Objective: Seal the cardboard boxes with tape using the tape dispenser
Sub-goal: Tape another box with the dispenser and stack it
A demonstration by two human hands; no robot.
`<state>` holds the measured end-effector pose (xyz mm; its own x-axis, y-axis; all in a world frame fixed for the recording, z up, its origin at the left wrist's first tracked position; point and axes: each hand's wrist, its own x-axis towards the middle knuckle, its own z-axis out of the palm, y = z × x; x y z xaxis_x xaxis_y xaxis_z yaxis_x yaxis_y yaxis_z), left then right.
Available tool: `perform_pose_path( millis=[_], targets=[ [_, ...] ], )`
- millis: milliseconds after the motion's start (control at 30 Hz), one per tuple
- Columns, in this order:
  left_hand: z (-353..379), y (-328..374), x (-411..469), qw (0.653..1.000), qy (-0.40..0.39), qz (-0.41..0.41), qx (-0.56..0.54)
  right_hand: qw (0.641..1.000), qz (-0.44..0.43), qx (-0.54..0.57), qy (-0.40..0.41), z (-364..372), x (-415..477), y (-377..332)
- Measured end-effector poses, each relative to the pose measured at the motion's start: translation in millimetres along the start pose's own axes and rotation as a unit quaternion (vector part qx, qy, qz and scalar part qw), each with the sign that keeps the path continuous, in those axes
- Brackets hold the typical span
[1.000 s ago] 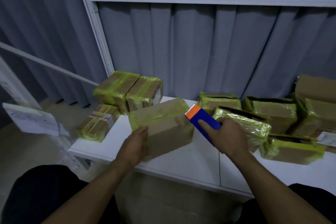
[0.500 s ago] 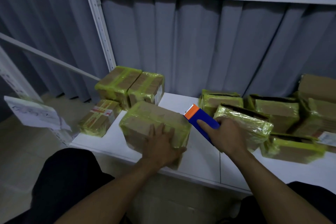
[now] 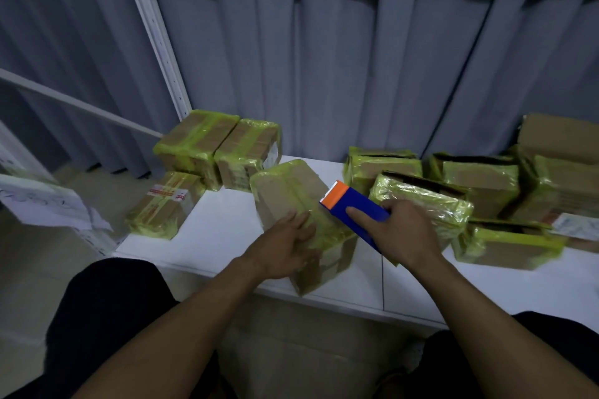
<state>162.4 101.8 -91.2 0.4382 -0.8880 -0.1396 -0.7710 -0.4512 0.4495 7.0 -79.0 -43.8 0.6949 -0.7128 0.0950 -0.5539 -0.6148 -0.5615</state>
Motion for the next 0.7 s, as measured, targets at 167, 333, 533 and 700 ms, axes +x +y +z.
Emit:
perform_pose_path(
  millis=[167, 333, 533, 700],
  targets=[
    [0.4, -12.9, -3.6, 0.999, -0.007, 0.031, -0.002, 1.0, 0.004, 0.004, -0.009, 0.5, 0.0, -0.4],
    [-1.7, -38.1, -13.0, 0.997, 0.022, 0.049, -0.055, 1.0, 0.013, 0.022, -0.017, -1.4, 1.6, -0.5],
    [-0.6, -37.2, -19.6, 0.99, 0.109, 0.055, -0.064, 1.0, 0.007, 0.009, -0.028, -3.4, -1.0, -10.0],
    [-0.6, -15.4, -18.4, 0.991, 0.133, 0.003, 0.004, 0.999, 0.016, 0.006, -0.032, -4.7, -2.0, -15.8]
  ],
)
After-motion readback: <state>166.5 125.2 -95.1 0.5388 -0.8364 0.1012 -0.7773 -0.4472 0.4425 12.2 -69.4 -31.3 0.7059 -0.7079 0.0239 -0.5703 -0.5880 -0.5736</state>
